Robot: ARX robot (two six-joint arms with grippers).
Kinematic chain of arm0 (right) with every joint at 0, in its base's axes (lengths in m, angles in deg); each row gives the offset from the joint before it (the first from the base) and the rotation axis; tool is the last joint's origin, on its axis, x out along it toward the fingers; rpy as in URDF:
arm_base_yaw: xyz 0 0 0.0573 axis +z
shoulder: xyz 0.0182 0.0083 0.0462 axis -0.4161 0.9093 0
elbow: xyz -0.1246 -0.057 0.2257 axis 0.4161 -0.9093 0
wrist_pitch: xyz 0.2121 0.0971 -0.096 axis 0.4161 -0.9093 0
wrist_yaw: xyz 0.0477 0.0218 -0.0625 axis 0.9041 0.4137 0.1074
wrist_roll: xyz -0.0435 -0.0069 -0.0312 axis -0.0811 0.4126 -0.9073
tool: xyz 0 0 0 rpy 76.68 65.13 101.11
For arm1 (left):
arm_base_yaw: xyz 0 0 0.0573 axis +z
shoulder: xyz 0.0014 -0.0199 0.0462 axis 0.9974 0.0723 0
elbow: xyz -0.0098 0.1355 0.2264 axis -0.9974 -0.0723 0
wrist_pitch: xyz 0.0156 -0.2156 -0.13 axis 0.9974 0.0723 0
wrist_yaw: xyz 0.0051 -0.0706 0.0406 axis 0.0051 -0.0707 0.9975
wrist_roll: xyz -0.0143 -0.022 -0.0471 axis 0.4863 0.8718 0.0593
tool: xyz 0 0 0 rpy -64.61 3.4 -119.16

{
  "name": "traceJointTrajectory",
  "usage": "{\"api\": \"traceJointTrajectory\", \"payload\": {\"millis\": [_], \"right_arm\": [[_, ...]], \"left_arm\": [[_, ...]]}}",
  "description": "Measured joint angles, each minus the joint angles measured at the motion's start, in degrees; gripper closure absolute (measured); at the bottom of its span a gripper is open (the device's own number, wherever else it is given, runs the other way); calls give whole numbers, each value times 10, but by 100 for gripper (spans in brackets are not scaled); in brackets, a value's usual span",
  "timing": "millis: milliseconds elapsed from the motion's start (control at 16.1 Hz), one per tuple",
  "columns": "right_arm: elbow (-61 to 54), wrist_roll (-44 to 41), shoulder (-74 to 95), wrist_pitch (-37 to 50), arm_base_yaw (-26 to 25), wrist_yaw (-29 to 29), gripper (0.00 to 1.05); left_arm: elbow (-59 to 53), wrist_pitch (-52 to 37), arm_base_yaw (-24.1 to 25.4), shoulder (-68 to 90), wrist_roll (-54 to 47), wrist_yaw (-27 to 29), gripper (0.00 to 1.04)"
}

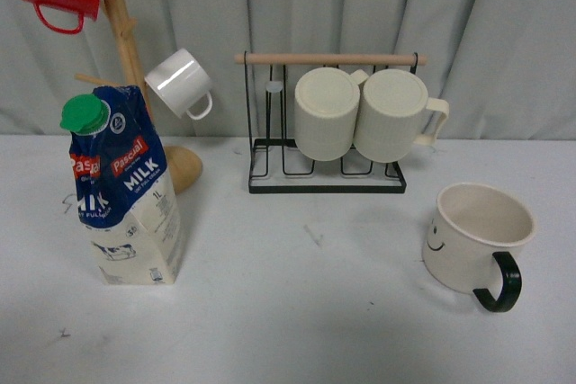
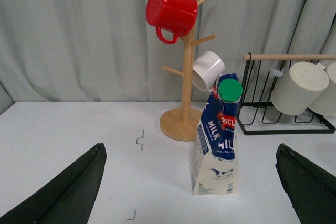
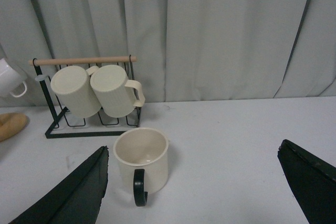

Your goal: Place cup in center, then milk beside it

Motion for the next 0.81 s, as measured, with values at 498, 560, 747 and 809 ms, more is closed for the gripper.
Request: {"api": "traceJointTrajectory", "payload": {"millis": [498,560,747,809], "right_arm": [[106,9,423,378,-99,99,6],[162,42,512,394,-97,74,6],[331,152,757,274,-63,21,6],[389,175,823,232,-47,2,6]], "left_arm": [[0,0,0,0,0,0,7],[0,0,0,0,0,0,7],[0,0,0,0,0,0,7],[0,0,0,0,0,0,7]]}}
